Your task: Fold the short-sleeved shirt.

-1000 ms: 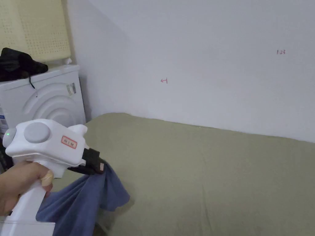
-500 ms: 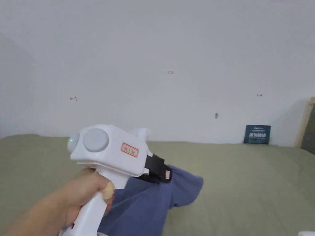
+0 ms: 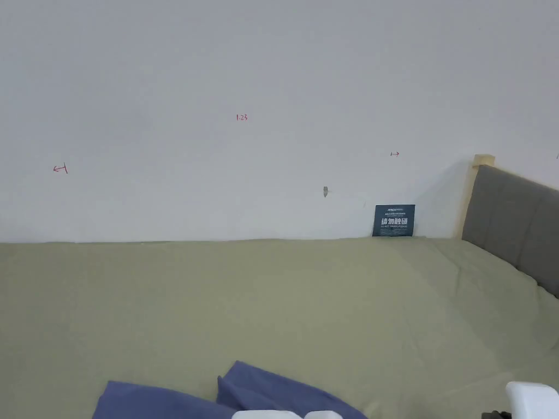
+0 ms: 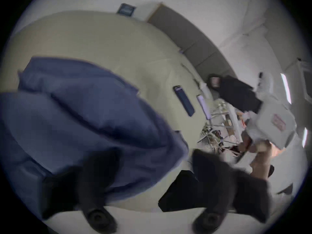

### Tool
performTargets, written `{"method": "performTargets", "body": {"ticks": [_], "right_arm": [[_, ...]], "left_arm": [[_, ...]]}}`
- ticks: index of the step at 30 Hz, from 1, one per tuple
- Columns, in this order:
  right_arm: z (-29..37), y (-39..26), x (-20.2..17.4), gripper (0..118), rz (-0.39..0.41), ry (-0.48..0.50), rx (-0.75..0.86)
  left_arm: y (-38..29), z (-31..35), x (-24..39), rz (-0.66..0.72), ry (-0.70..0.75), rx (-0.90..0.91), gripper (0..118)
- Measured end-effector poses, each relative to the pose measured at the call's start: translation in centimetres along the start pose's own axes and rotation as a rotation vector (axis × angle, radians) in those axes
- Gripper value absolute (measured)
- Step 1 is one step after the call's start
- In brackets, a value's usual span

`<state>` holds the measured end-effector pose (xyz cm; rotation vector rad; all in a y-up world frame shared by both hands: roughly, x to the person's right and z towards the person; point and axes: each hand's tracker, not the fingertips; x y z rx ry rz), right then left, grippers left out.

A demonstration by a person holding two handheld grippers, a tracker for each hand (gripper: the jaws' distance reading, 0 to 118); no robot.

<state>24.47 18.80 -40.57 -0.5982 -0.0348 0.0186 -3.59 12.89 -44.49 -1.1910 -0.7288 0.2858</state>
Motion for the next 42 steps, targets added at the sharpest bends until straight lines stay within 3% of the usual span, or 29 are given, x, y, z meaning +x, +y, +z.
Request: {"method": "performTargets", "body": {"ticks": [1,3,6,7,9,12,16,20,23,29,30,31,32,33,34,40,41,42], "right_arm": [[0.1,0.1,-0.2,0,-0.028,0.023,-0.002],[0.4,0.4,-0.8,0,-0.024,0.052,0.001],[1.3,0.9,-2.1,0,0.023,0.072,0.011],[1.6,1.0,-2.4,0,0.026,0.08,0.013],[2.2,1.1,-3.1,0,0.029,0.106,0.021],[2.9,0.7,-4.2,0,0.042,0.124,0.025],[3.0,-0.1,-5.4,0,0.066,0.138,0.016],[2.6,-0.2,-6.5,0,0.077,0.159,0.0],[2.2,-0.1,-7.1,0,0.088,0.17,-0.003],[1.6,0.0,-7.7,0,0.082,0.181,-0.012],[1.5,0.1,-7.6,0,0.076,0.184,-0.015],[1.3,0.1,-7.6,0,0.074,0.186,-0.018],[1.2,0.1,-7.6,0,0.076,0.183,-0.021],[1.0,0.2,-7.5,0,0.082,0.178,-0.024],[0.8,0.2,-7.4,0,0.09,0.174,-0.029],[0.1,-0.3,-6.1,0,0.094,0.157,-0.061],[0.1,-0.3,-5.9,0,0.094,0.151,-0.066],[0.3,-0.4,-5.6,0,0.095,0.15,-0.068]], "left_arm": [[-0.6,1.8,-0.9,0.038,-0.011,0.051,107],[-1.6,6.2,-2.5,0.043,-0.004,0.169,88],[-4.5,14.1,-5.0,0.025,0.197,0.327,69],[-5.6,17.0,-5.7,0.024,0.298,0.367,53],[-8.2,21.2,-7.3,0.033,0.456,0.44,0],[-12.9,26.3,-10.1,0.141,0.643,0.506,0],[-18.3,29.5,-13.0,0.277,0.598,0.535,0],[-19.2,29.4,-13.9,0.278,0.609,0.52,0],[-16.5,28.6,-15.6,0.299,0.571,0.503,0],[-3.6,25.1,-20.5,0.204,0.524,0.34,0],[-1.3,24.4,-21.5,0.201,0.517,0.322,5],[0.9,23.5,-22.4,0.212,0.531,0.327,22],[2.8,22.9,-23.4,0.199,0.513,0.271,55],[4.7,21.9,-24.8,0.202,0.502,0.244,101],[6.1,20.9,-26.0,0.224,0.513,0.242,116],[9.1,15.4,-30.9,0.371,0.657,0.176,105],[9.0,14.6,-31.3,0.402,0.671,0.13,96],[8.8,14.0,-31.6,0.423,0.681,0.079,80]]}}
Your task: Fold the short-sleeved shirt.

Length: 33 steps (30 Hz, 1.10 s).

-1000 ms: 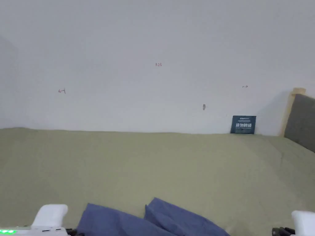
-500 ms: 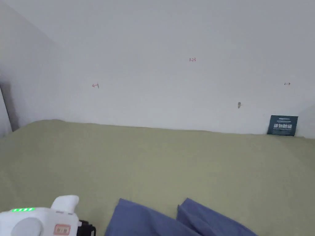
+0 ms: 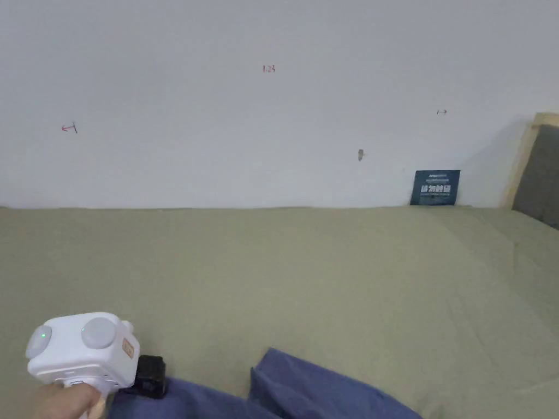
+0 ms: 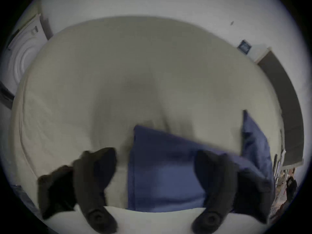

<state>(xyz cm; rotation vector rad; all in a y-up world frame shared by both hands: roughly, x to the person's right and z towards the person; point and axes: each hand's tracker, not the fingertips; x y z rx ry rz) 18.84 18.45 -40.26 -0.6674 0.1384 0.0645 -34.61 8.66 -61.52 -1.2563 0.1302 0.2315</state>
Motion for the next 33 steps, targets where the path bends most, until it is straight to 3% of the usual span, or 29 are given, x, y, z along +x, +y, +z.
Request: {"method": "performTargets", "body": {"ticks": [2,3,4,6,7,8,9,10,12,15,17,18,19,20,21,27,33], "right_arm": [[0.4,-0.1,0.4,0,-0.002,-0.01,0.006],[0.6,-0.1,0.6,0,-0.006,-0.011,0.006],[0.9,-0.2,0.9,0,-0.016,-0.006,0.003],[1.3,-0.4,1.3,7,-0.065,0.047,-0.019],[1.5,-0.7,1.4,23,-0.085,0.073,-0.036],[1.7,-0.9,1.5,55,-0.109,0.084,-0.049],[1.9,-1.4,1.6,55,-0.125,0.105,-0.077],[1.9,-1.8,1.4,67,-0.122,0.128,-0.133],[1.8,-3.0,0.5,110,-0.08,0.156,-0.231],[2.5,-4.9,-1.5,98,0.0,0.178,-0.242],[2.1,-6.0,-2.6,98,0.038,0.175,-0.256],[1.7,-6.4,-3.0,92,0.061,0.161,-0.277],[1.4,-6.6,-3.3,72,0.095,0.144,-0.304],[1.0,-6.8,-3.6,32,0.126,0.129,-0.317],[0.6,-7.0,-3.7,0,0.15,0.117,-0.332],[2.0,-4.9,-3.2,0,0.029,0.11,-0.225],[2.1,0.3,-1.5,0,0.025,0.155,-0.145]], "left_arm": [[-1.3,0.8,0.2,-0.078,0.078,0.087,69],[-1.6,1.5,0.5,-0.084,0.043,0.116,42],[-1.8,1.8,0.4,-0.082,0.03,0.099,3],[-2.7,2.5,0.1,-0.09,-0.085,0.095,3],[-3.0,2.9,0.0,-0.076,-0.066,0.109,3],[-3.2,3.0,0.0,-0.077,-0.064,0.112,3],[-3.4,4.0,-0.2,-0.082,-0.068,0.115,3],[-3.6,4.2,-0.2,-0.085,-0.07,0.117,3],[-3.9,4.6,-0.3,-0.082,-0.085,0.119,3],[-3.8,5.3,-0.5,-0.075,-0.096,0.131,3],[-3.7,5.5,-0.8,-0.067,-0.105,0.13,3],[-3.8,5.6,-0.8,-0.066,-0.109,0.134,3],[-3.9,5.8,-0.8,-0.066,-0.111,0.137,3],[-4.0,6.0,-0.8,-0.063,-0.116,0.14,3],[-3.8,6.1,-1.2,-0.054,-0.127,0.144,3],[-4.3,8.7,-1.8,-0.033,-0.18,0.214,3],[-3.7,14.5,-2.5,-0.039,-0.173,0.351,3]]}}
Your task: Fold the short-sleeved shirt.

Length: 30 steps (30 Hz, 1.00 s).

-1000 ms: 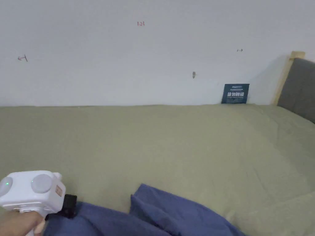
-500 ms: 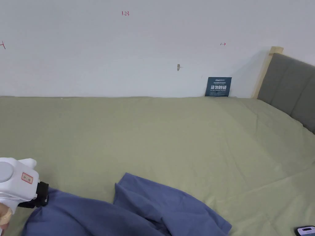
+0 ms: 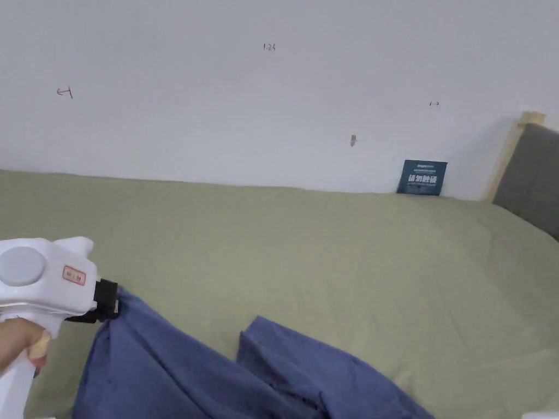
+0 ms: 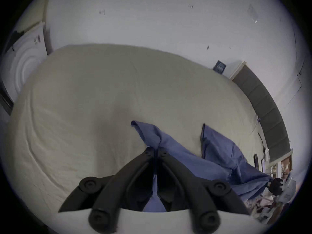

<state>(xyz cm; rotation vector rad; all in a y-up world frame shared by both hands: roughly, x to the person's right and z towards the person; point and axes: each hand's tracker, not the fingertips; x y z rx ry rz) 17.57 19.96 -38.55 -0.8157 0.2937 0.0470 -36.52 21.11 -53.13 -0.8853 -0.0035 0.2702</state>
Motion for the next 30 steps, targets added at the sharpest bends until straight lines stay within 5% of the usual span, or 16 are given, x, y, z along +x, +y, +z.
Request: {"method": "performTargets", "body": {"ticks": [6,30], "right_arm": [[-2.4,5.0,1.3,0,-0.06,0.045,0.08],[-3.8,33.6,2.5,0,-0.011,0.023,0.396]], "left_arm": [[2.4,5.2,0.0,0.004,-0.018,0.11,3],[15.5,16.1,-0.8,-0.017,0.091,0.491,3]]}}
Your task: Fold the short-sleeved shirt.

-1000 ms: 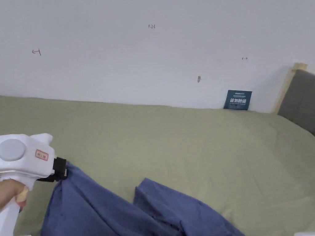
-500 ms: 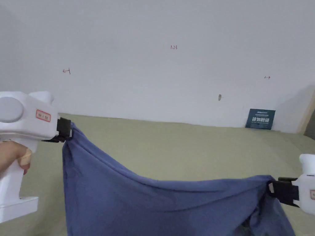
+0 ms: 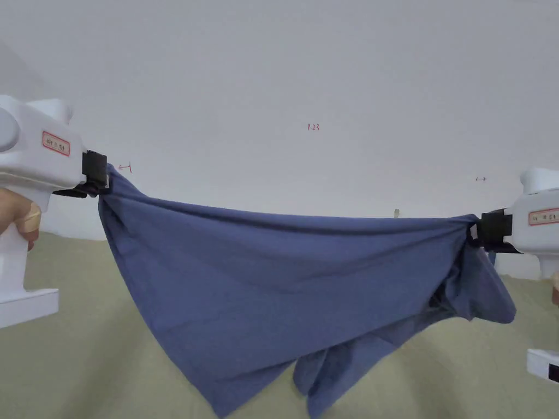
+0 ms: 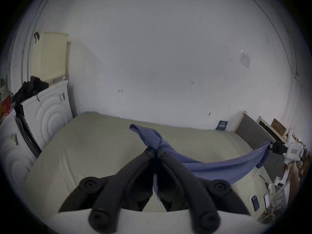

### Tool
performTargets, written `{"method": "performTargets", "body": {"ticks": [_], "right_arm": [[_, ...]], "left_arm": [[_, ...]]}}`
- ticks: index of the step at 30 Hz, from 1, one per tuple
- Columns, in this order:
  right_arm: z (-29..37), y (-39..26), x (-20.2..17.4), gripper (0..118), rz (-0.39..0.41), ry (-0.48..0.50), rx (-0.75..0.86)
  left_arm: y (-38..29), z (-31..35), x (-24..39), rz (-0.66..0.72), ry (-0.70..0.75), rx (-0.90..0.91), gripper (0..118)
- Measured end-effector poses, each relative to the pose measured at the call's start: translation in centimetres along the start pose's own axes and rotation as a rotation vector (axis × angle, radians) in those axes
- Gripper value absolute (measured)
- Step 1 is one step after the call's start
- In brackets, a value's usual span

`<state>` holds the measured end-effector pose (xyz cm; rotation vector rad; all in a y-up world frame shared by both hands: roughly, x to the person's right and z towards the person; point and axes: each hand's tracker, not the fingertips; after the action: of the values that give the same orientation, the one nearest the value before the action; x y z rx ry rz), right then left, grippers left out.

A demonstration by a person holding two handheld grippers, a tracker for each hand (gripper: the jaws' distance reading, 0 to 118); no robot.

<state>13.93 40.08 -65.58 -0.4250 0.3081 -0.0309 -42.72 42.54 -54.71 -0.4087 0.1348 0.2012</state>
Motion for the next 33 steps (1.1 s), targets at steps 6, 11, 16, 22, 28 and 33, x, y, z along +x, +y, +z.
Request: {"method": "performTargets", "body": {"ticks": [6,11,16,22,28,33], "right_arm": [[-2.2,1.3,-1.1,0,0.028,0.004,0.025],[-3.4,0.1,-1.2,0,0.019,0.027,-0.003],[-4.1,-2.8,-0.5,0,-0.044,0.058,-0.067],[-3.8,-8.0,0.4,0,-0.067,0.077,-0.143],[-2.3,-15.3,1.5,0,-0.088,0.071,-0.223],[-0.3,-22.2,1.6,0,-0.072,0.065,-0.357]], "left_arm": [[1.3,-0.8,-0.6,0.002,0.024,0.009,3],[-0.8,-1.4,-1.5,0.011,0.029,-0.025,3],[-5.1,-2.7,-3.1,0.077,0.016,-0.1,3],[-11.9,-2.6,-4.6,0.138,-0.012,-0.207,3],[-21.2,0.1,-5.8,0.206,-0.046,-0.284,3],[-29.6,2.7,-6.7,0.261,-0.026,-0.405,3]]}}
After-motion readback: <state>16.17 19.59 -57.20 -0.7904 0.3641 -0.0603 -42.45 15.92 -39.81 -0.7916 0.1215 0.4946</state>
